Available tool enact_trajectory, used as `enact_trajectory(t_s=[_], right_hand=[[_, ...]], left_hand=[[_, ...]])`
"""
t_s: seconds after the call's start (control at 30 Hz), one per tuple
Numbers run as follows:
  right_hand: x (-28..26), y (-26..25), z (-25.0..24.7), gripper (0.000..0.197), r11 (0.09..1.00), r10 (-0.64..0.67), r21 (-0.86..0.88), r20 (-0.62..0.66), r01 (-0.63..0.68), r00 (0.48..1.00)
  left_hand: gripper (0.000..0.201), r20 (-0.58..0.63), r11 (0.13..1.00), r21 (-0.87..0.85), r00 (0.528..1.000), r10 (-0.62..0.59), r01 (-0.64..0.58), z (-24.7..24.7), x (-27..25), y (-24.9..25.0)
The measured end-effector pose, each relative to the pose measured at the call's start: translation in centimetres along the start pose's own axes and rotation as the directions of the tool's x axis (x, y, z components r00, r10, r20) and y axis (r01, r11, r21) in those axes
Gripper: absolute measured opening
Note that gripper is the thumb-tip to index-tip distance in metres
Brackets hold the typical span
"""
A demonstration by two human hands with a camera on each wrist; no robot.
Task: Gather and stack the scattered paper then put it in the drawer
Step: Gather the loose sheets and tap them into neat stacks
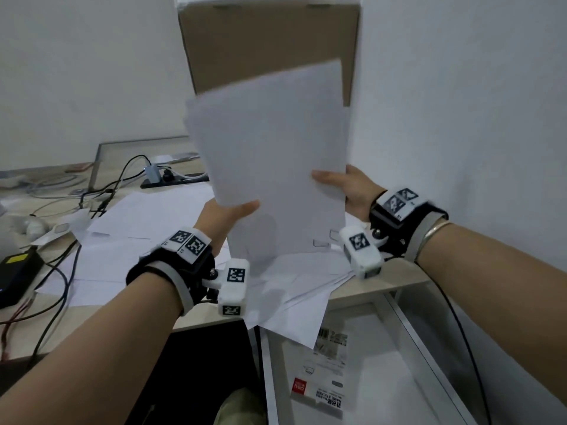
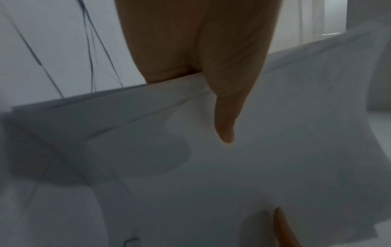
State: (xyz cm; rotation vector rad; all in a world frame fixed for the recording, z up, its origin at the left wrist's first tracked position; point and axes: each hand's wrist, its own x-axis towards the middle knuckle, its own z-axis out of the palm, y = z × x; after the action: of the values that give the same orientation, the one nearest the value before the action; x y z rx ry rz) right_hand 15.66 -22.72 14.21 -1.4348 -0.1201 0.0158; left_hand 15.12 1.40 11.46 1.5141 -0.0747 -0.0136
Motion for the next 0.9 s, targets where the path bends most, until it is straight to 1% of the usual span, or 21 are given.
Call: enact_trajectory(t_s=[0.03,0.07,0.13,0.17,0.23,0.3,0.33,0.37,0.4,0.43,0.5,0.53,0.57,0.67,0.77,0.83,0.9], right_hand=[[-0.1,0.7,0.2,0.032,1.000,-0.001,-0.027,0.010,0.001,1.000],[-0.2,1.1,0.5,0.028,0.999,-0.013,-0.046,0.010,0.014,1.000],[-0.2,1.3,0.7,0.031,0.997,-0.043,-0.068,0.006,0.043,0.999],[-0.1,1.2,0.8,0.035,0.996,-0.055,-0.074,-0.006,0.054,0.998],[0.0,0.9,0.9,0.050,0.996,-0.075,-0.061,-0.058,0.072,0.995],[0.0,0.8,0.9,0.070,0.996,-0.086,-0.022,-0.110,0.084,0.990],[0.1,0.9,0.7,0.075,0.996,-0.087,0.013,-0.135,0.089,0.987],[0.0,1.0,0.5,0.072,0.994,-0.087,0.047,-0.153,0.095,0.984],[0.0,1.2,0.4,0.064,0.994,-0.076,0.067,-0.163,0.088,0.984],[0.0,1.5,0.2,0.054,0.995,-0.064,0.059,-0.161,0.074,0.985],[0.0,2.2,0.3,0.035,0.998,-0.062,-0.015,-0.141,0.061,0.988],[0.2,2.6,0.4,0.031,0.997,-0.066,-0.046,-0.150,0.060,0.986],[0.4,2.8,0.6,0.032,0.997,-0.066,-0.054,-0.167,0.058,0.984],[1.0,2.7,1.1,0.042,0.999,-0.043,0.006,-0.202,0.045,0.978],[1.1,2.6,1.3,0.049,0.999,-0.039,-0.023,-0.195,0.035,0.980],[0.8,2.0,1.4,0.060,0.997,-0.079,-0.013,-0.198,0.078,0.977],[0.5,1.1,1.4,0.078,0.988,-0.129,0.057,-0.205,0.144,0.970]], left_hand=[[0.074,0.022,1.000,-0.022,1.000,0.013,-0.013,0.2,-0.1,0.1],[0.071,0.043,0.999,-0.040,0.999,0.027,-0.025,0.3,-0.1,0.2],[0.066,0.067,0.996,-0.067,0.996,0.061,-0.057,0.4,-0.1,0.8],[0.068,0.063,0.994,-0.082,0.995,0.081,-0.076,0.5,0.0,1.2],[0.073,0.045,0.989,-0.101,0.992,0.115,-0.110,0.5,0.1,2.0],[0.066,0.024,0.985,-0.096,0.989,0.144,-0.141,0.5,0.1,2.4],[0.059,0.013,0.983,-0.100,0.988,0.153,-0.151,0.4,0.0,2.6],[0.053,0.003,0.982,-0.111,0.988,0.157,-0.156,0.3,0.1,2.7],[0.048,-0.005,0.979,-0.123,0.987,0.162,-0.161,0.3,0.1,2.7],[0.044,-0.010,0.976,-0.134,0.985,0.172,-0.171,0.3,0.1,2.8],[0.041,-0.027,0.971,-0.142,0.981,0.191,-0.193,0.6,0.3,3.1],[0.042,-0.044,0.969,-0.145,0.980,0.196,-0.201,0.7,0.5,3.4],[0.045,-0.065,0.967,-0.151,0.978,0.197,-0.205,0.9,0.8,3.7],[0.046,-0.123,0.969,-0.159,0.978,0.171,-0.189,0.9,1.9,4.8],[0.057,-0.156,0.972,-0.129,0.972,0.173,-0.194,0.4,2.7,5.3],[0.066,-0.172,0.973,-0.072,0.963,0.205,-0.220,-0.1,2.9,5.5],[0.073,-0.155,0.966,-0.033,0.956,0.250,-0.258,-0.4,2.8,5.9]])
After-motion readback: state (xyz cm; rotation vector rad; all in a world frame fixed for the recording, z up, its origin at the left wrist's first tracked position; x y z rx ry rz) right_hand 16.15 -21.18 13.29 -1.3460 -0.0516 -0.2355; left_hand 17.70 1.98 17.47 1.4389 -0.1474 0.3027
